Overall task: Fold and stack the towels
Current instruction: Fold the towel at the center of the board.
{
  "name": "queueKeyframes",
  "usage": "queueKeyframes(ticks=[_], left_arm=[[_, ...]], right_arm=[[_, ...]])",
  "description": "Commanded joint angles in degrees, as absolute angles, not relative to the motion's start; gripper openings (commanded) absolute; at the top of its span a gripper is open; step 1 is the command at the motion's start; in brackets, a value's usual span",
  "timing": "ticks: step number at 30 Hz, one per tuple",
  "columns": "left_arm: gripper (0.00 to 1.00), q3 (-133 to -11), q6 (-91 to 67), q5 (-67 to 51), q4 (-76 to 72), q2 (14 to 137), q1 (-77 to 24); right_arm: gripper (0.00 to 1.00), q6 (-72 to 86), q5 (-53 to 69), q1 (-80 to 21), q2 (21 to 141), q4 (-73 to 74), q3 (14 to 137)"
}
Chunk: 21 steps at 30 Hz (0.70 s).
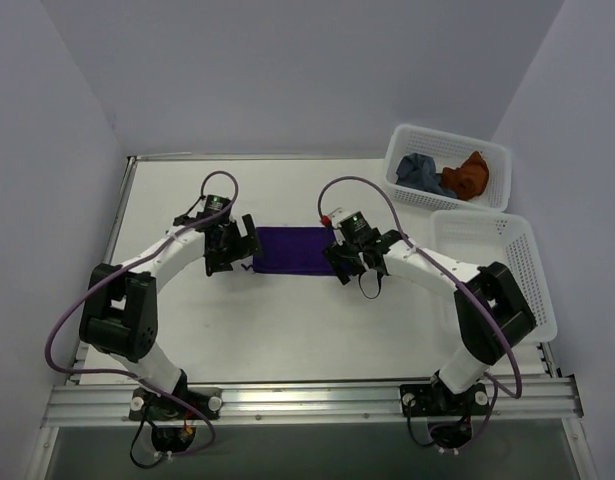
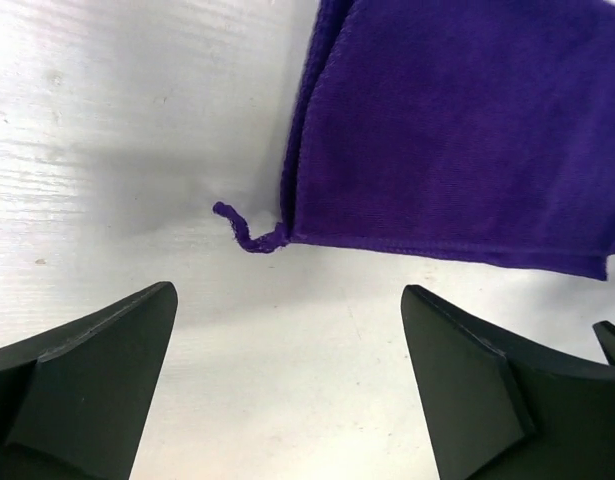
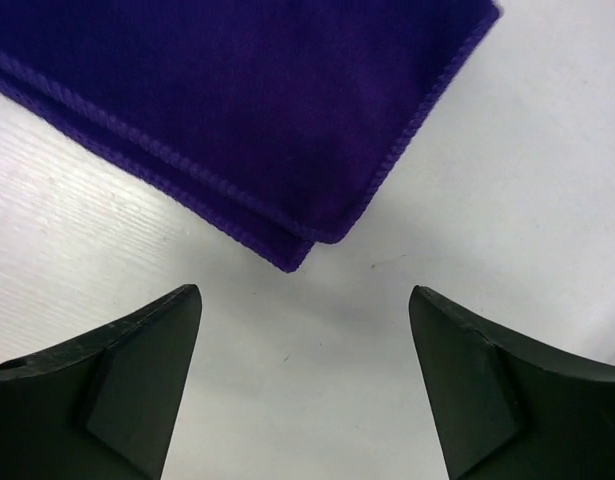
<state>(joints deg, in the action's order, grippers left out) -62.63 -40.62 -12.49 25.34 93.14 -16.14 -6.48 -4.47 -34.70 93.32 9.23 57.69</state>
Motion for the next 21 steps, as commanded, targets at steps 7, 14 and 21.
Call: queueKeyframes(ticks=[7, 14, 21], left_arm=[[0.94, -77.77, -33.58, -11.07, 29.44, 103.26, -16.35], [0.88, -82.26, -31.56, -10.11, 29.18, 108.89, -16.35], [0.42, -81.74, -31.02, -10.98, 27.51, 112.85, -16.70]], right_arm=[[0.79, 17.66, -2.29, -25.23, 94.75, 8.44, 65.12], [0.68, 23.37, -2.28, -24.26, 104.84, 9.23, 68.29], [0.56, 27.33, -2.55, -23.82, 109.77, 8.88, 67.41]])
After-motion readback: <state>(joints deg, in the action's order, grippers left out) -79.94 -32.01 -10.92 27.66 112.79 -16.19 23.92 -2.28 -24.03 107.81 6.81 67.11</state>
